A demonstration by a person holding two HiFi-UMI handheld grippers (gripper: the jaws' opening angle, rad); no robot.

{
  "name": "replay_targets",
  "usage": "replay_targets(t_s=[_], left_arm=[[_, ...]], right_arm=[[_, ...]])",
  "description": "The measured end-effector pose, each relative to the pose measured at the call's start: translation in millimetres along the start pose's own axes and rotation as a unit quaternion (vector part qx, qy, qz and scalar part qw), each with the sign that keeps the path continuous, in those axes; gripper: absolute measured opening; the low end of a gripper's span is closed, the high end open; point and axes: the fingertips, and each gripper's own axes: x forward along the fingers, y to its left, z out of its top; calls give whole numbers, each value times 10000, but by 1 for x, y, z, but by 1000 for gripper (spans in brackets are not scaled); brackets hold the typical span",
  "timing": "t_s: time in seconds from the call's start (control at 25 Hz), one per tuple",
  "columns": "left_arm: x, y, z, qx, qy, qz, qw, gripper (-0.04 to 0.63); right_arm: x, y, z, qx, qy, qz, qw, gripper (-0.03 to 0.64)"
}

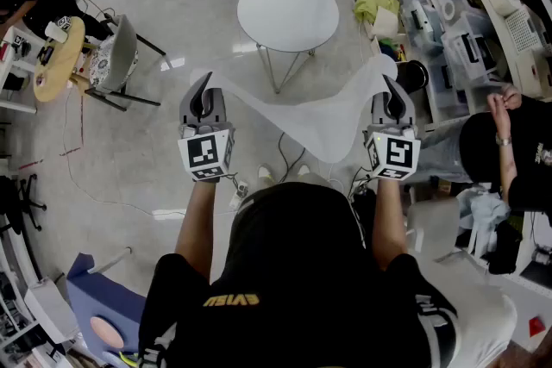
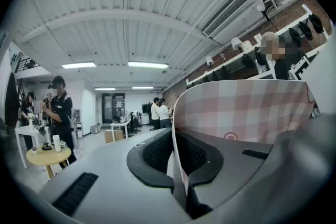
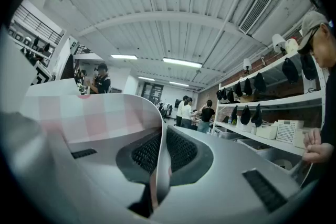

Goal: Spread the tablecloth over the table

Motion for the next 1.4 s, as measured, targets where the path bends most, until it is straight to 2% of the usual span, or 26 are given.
replay_targets(t_s=[0.28,0.44,0.68,0.8,0.96,1.4], left_arm=[[-13,-6,4,-339,209,6,9992,18],[-13,5,7,-463,273,204,9983,18],[5,-26,6,-525,342,452,9970,18],[-4,-41,-3,-615,476,650,9949,18],[-7,-50,-6,-569,516,795,9939,18],[7,-73,-7,-796,439,1048,9903,18]], right_arm=[[-8,-35,-3,94,67,-126,9999,11],[-6,-54,-3,152,54,-166,9997,9],[-1,-102,-33,545,128,-50,9984,12],[-5,-125,-50,640,219,106,9977,12],[-1,-150,-61,772,136,54,9969,12],[15,-183,-72,676,96,223,9974,12]])
